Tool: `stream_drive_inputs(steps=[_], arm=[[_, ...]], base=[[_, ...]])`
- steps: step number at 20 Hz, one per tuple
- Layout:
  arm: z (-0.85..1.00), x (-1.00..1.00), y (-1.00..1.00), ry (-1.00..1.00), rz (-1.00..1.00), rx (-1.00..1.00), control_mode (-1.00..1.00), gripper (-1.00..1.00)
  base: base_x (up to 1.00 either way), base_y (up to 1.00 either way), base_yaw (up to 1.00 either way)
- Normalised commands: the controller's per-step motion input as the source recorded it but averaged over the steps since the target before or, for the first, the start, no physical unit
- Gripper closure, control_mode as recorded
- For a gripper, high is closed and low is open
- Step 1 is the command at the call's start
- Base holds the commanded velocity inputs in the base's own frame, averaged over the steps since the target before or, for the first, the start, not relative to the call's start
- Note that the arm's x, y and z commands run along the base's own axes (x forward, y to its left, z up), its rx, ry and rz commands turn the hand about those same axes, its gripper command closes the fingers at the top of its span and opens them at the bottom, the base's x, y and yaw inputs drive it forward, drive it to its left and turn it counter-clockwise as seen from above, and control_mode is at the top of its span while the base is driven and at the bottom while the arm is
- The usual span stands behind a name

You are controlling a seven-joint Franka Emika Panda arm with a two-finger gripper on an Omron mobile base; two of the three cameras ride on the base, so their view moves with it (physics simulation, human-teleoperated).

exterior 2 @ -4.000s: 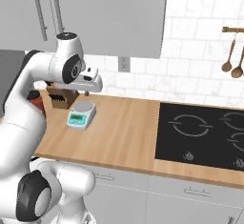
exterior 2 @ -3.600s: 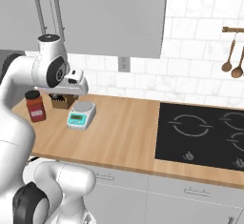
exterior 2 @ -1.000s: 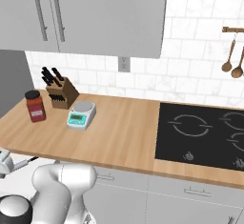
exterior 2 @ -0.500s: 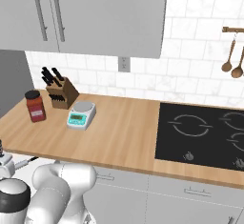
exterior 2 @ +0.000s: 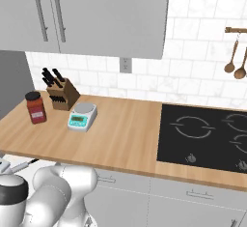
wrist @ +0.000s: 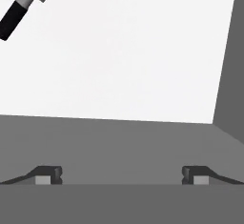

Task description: Pick the rolling pin from the drawer and place it on the counter.

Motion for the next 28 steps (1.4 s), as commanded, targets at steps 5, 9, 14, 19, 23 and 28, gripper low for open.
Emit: stream_drive_inputs(steps=[5, 9, 14, 19, 23, 28], arm=[[-0.15, 0.00, 0.00, 0.00, 0.00, 0.00, -1.00, -1.00], [-0.31, 0.04, 0.00, -0.08, 0.00, -0.02, -1.00, -1.00], [-0.25, 0.11, 0.00, -0.13, 0.00, -0.01, -1.00, -1.00], [-0.15, -0.02, 0.06, 0.09, 0.00, 0.00, -1.00, -1.00], [0.00, -0.38, 0.35, 0.30, -0.03, 0.02, -1.00, -1.00], [0.02, -0.98, 0.44, 0.39, 0.00, 0.06, -1.00, -1.00]], base=[[0.00, 0.00, 0.00], [0.00, 0.00, 0.00], [0.00, 0.00, 0.00], [0.00, 0.00, 0.00], [0.00, 0.00, 0.00], [0.00, 0.00, 0.00]])
